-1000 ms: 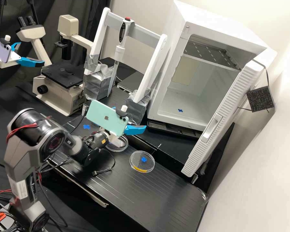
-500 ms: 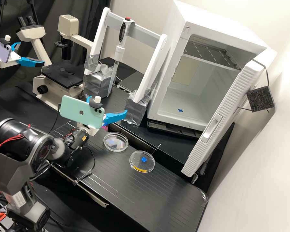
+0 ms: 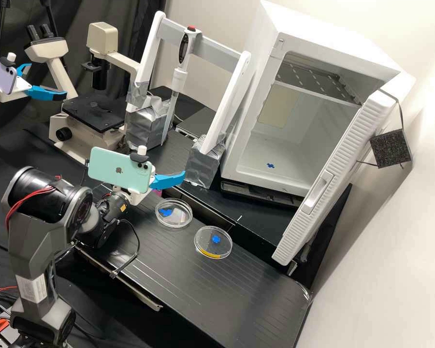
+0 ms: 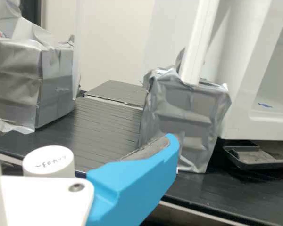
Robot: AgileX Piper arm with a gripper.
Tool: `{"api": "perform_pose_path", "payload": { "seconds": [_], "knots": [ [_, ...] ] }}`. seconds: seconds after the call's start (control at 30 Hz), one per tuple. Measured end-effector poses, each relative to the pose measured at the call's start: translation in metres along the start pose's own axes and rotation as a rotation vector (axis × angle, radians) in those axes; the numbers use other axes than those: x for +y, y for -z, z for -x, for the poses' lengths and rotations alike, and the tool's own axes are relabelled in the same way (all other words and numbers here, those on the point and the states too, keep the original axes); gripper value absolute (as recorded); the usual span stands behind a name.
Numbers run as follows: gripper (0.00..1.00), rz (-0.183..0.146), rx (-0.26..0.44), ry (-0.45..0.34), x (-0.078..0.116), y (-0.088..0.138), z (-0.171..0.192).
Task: Open the bottle
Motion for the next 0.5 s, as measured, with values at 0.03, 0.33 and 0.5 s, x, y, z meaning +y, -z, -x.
{"api": "perform_pose_path", "payload": {
  "seconds": [0.03, 0.33, 0.5],
  "knots": [
    [1.00, 0.000, -0.001, 0.003, -0.0009, -0.0002, -0.0006],
    [0.00, -0.001, -0.012, 0.022, -0.0073, -0.0017, -0.0045],
    [0.00, 0.000, -0.016, 0.028, -0.0089, -0.0028, -0.0049]
  ]
}}
